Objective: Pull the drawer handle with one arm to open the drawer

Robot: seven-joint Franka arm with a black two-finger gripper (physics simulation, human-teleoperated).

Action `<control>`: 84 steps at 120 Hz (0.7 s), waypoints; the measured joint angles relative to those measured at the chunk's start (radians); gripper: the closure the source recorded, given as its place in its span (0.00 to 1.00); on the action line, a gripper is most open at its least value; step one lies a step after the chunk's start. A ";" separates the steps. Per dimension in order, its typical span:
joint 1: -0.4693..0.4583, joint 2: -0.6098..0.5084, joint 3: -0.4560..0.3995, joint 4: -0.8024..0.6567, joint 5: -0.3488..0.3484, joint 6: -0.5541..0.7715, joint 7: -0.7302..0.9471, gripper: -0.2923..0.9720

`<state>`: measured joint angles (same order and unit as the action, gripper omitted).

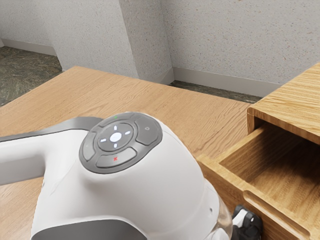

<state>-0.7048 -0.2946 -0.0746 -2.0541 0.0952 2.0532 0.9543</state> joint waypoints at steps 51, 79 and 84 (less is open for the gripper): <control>0.007 -0.170 -0.002 -0.158 0.015 -0.024 -0.017 0.11; 0.061 -0.200 -0.006 -0.184 -0.040 -0.062 -0.030 0.23; 0.061 -0.203 -0.013 -0.173 -0.042 -0.065 -0.032 0.23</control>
<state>-0.6433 -0.4972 -0.0877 -2.2274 0.0535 1.9881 0.9220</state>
